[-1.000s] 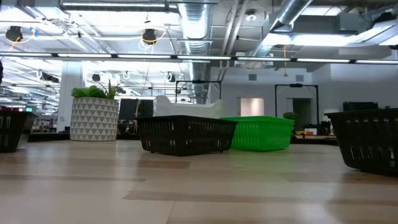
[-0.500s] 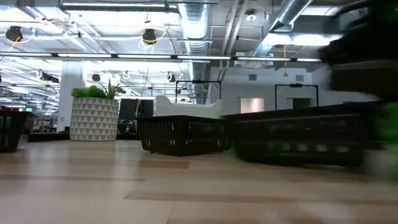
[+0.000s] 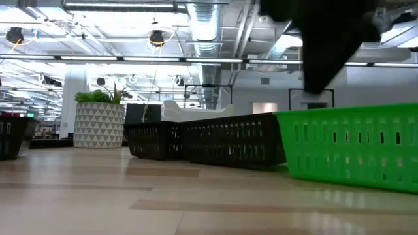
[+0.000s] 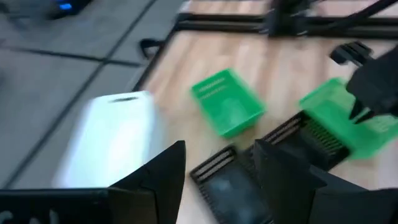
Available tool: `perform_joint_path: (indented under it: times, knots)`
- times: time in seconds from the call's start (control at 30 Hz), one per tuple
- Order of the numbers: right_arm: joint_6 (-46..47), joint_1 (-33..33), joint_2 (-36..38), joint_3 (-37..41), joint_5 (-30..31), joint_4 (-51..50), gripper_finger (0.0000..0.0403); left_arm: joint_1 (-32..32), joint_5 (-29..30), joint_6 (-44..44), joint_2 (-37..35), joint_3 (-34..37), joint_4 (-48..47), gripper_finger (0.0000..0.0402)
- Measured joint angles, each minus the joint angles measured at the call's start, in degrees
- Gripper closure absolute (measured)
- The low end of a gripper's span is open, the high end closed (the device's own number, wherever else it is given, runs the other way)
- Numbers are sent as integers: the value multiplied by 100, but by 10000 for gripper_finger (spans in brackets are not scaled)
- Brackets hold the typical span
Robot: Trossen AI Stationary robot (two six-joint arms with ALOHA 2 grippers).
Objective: Stack baskets by color
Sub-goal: Stack the right black bin on top of the top black bin
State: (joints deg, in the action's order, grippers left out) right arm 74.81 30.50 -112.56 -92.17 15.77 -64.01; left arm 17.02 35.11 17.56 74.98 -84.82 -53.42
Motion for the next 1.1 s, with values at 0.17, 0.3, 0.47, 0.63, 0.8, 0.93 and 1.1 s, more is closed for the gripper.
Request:
perform_joint_path:
  times: [0.17,0.3,0.47,0.63,0.8,0.93,1.1]
  knots:
    - [1105,668,338,-153,146,-687,340,-56,-1379,-508,62,1348,2353,223]
    - [2347,1264,439,-154,246,-1124,340,-79,-1724,-704,326,2155,3598,223]
    - [3433,1715,345,-150,247,-1477,340,-83,-1514,-1325,971,2568,3882,223]
    - [3829,1839,352,-106,247,-1449,340,-16,-2225,-2375,1835,2586,4218,223]
    - [3874,1893,349,-106,251,-1351,340,43,-2686,-2784,2534,2469,4646,223]
    - [3875,1893,349,-106,260,-1322,340,79,-2926,-3087,2730,2363,4802,223]
    - [3872,1896,349,-106,261,-1268,340,16,-2667,-3301,2984,2366,4772,223]
